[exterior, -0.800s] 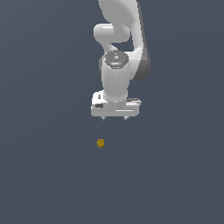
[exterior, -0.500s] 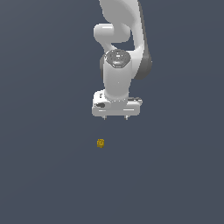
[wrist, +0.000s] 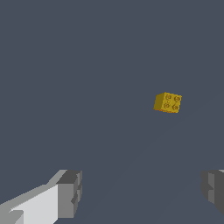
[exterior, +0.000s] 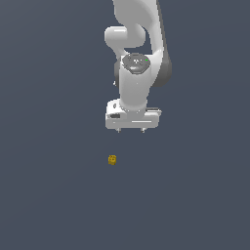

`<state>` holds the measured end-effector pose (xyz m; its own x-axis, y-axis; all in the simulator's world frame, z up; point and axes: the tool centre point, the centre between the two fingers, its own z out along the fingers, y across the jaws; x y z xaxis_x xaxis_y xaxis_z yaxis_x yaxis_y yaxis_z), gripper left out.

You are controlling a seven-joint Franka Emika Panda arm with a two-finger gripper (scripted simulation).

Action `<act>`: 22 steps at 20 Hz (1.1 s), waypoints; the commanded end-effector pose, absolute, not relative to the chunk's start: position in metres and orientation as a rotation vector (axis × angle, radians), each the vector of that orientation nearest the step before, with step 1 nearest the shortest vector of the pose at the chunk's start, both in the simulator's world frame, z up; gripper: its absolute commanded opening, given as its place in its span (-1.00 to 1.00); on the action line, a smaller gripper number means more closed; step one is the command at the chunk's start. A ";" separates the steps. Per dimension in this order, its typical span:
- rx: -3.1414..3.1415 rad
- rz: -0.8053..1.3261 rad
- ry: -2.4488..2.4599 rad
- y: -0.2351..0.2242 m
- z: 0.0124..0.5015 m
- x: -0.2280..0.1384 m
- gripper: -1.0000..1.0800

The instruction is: Pick up the object and move it to a goal position.

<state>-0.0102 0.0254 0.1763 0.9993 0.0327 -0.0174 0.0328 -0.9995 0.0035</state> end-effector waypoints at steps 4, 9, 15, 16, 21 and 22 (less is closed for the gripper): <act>3.140 -0.025 0.008 0.016 0.165 0.001 0.92; 3.143 -0.020 -0.065 -0.001 0.146 0.018 0.92; 3.139 -0.011 -0.181 -0.030 0.112 0.043 0.92; 3.138 -0.009 -0.198 -0.035 0.107 0.046 0.92; 3.132 -0.003 -0.262 -0.052 0.085 0.058 0.92; 3.131 -0.003 -0.271 -0.055 0.082 0.059 0.92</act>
<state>0.0560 -0.0508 0.0875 0.9868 -0.1619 -0.0039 -0.1619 -0.9868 -0.0012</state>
